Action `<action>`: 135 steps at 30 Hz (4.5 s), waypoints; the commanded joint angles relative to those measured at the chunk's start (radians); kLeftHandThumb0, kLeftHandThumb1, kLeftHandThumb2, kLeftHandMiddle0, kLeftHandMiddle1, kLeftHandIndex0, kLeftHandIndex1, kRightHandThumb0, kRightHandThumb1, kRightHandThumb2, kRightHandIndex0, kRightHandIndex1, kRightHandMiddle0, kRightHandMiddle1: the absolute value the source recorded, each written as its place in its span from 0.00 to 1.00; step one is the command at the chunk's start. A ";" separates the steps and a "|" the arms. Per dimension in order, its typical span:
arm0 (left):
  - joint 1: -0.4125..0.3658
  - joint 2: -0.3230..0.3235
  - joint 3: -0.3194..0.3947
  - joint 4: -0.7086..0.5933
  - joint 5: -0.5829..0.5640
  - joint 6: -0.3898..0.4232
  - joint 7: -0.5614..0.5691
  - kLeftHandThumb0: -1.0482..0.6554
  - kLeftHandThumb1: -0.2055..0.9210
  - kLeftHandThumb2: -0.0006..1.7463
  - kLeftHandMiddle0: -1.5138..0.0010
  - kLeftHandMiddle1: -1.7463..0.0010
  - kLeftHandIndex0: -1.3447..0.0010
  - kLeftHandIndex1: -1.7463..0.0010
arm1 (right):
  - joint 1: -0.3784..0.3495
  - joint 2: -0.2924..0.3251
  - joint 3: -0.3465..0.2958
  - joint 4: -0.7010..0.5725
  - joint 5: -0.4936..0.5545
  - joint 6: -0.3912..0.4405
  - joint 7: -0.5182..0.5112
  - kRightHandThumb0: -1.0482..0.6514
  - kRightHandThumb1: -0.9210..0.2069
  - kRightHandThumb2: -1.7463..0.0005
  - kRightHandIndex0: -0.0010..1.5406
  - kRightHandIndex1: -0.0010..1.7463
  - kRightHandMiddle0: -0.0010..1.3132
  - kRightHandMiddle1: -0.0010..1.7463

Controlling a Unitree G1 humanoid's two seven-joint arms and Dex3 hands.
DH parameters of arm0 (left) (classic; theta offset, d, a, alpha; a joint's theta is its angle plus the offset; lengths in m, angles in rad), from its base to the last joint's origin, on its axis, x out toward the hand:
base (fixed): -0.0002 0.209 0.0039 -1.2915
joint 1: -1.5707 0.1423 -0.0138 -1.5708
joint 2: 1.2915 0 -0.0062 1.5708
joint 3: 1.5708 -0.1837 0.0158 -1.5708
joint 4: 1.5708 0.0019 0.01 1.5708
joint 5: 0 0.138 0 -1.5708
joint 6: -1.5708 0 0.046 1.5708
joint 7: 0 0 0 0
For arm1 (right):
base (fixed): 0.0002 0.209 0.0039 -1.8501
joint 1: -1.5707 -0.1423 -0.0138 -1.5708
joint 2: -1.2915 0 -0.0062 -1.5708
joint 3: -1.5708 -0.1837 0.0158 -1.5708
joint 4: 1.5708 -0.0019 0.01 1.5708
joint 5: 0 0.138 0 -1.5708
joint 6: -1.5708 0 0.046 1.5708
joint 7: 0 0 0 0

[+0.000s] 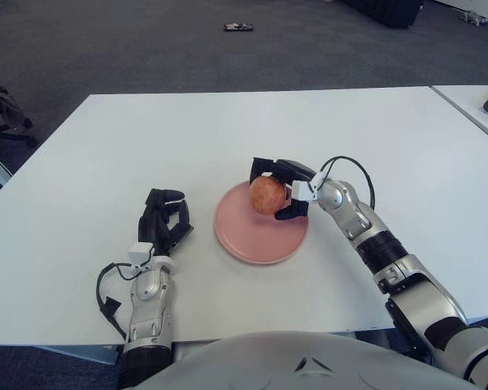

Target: Put the apple into the plate.

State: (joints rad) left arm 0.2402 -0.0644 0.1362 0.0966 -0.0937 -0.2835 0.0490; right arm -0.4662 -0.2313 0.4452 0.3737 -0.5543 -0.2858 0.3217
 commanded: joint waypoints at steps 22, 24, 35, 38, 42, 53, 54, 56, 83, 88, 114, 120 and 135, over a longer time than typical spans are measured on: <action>0.015 0.001 -0.003 0.053 0.000 0.039 0.000 0.39 0.79 0.49 0.46 0.00 0.75 0.00 | 0.020 -0.064 0.071 -0.129 -0.205 0.047 -0.085 0.18 0.43 0.46 0.00 0.19 0.00 0.48; 0.014 0.002 -0.004 0.055 0.003 0.039 0.001 0.39 0.79 0.49 0.46 0.00 0.75 0.00 | 0.022 -0.069 0.073 -0.133 -0.210 0.041 -0.092 0.16 0.41 0.48 0.00 0.08 0.00 0.39; 0.010 0.004 -0.006 0.059 0.021 0.039 0.008 0.39 0.74 0.53 0.45 0.00 0.73 0.00 | 0.043 -0.090 0.056 -0.160 -0.167 -0.015 -0.101 0.08 0.34 0.57 0.00 0.00 0.00 0.09; 0.010 0.003 -0.005 0.059 0.023 0.042 0.007 0.39 0.74 0.53 0.45 0.00 0.72 0.00 | 0.055 -0.096 0.033 -0.169 -0.096 -0.045 -0.073 0.05 0.31 0.60 0.00 0.00 0.00 0.03; 0.008 0.002 -0.004 0.060 0.021 0.042 0.005 0.39 0.74 0.53 0.45 0.00 0.72 0.00 | 0.065 -0.102 0.011 -0.175 -0.028 -0.073 -0.051 0.01 0.27 0.66 0.00 0.00 0.00 0.01; 0.006 -0.002 -0.001 0.053 0.024 0.059 0.015 0.39 0.74 0.53 0.45 0.00 0.72 0.00 | 0.127 -0.097 -0.101 -0.251 0.320 -0.061 0.109 0.04 0.26 0.71 0.00 0.00 0.00 0.00; 0.005 -0.002 -0.002 0.053 0.026 0.062 0.017 0.39 0.74 0.54 0.45 0.00 0.72 0.00 | 0.138 -0.089 -0.120 -0.255 0.373 -0.060 0.122 0.04 0.27 0.71 0.00 0.00 0.00 0.00; 0.005 0.000 -0.002 0.053 0.029 0.064 0.017 0.39 0.74 0.54 0.45 0.00 0.72 0.00 | 0.152 -0.077 -0.144 -0.255 0.436 -0.067 0.134 0.04 0.26 0.71 0.00 0.00 0.00 0.00; 0.003 0.000 -0.002 0.059 0.014 0.041 0.003 0.39 0.75 0.53 0.45 0.00 0.73 0.00 | 0.483 0.244 -0.421 -0.301 0.702 -0.145 -0.146 0.15 0.00 0.59 0.07 0.57 0.00 0.68; 0.002 -0.002 -0.001 0.060 0.015 0.037 0.005 0.39 0.75 0.53 0.46 0.00 0.73 0.00 | 0.516 0.292 -0.443 -0.205 0.572 -0.312 -0.275 0.18 0.01 0.54 0.17 0.72 0.06 0.92; -0.016 0.000 -0.001 0.083 0.003 0.026 -0.012 0.39 0.75 0.52 0.46 0.00 0.73 0.00 | 0.564 0.346 -0.514 -0.044 0.400 -0.370 -0.629 0.38 0.31 0.42 0.42 0.90 0.32 1.00; -0.014 0.000 -0.007 0.075 0.014 0.035 -0.005 0.39 0.76 0.52 0.46 0.00 0.73 0.00 | 0.577 0.335 -0.508 -0.036 0.374 -0.364 -0.653 0.37 0.33 0.41 0.44 0.89 0.33 1.00; -0.006 -0.012 -0.004 0.051 -0.003 0.062 0.000 0.39 0.78 0.50 0.47 0.00 0.74 0.00 | 0.619 0.319 -0.463 -0.091 0.385 -0.200 -0.589 0.38 0.29 0.44 0.41 0.82 0.30 1.00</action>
State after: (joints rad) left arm 0.2057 -0.0686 0.1356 0.1207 -0.0924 -0.2682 0.0438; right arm 0.1056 0.0949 -0.0358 0.2817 -0.1792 -0.5490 -0.3049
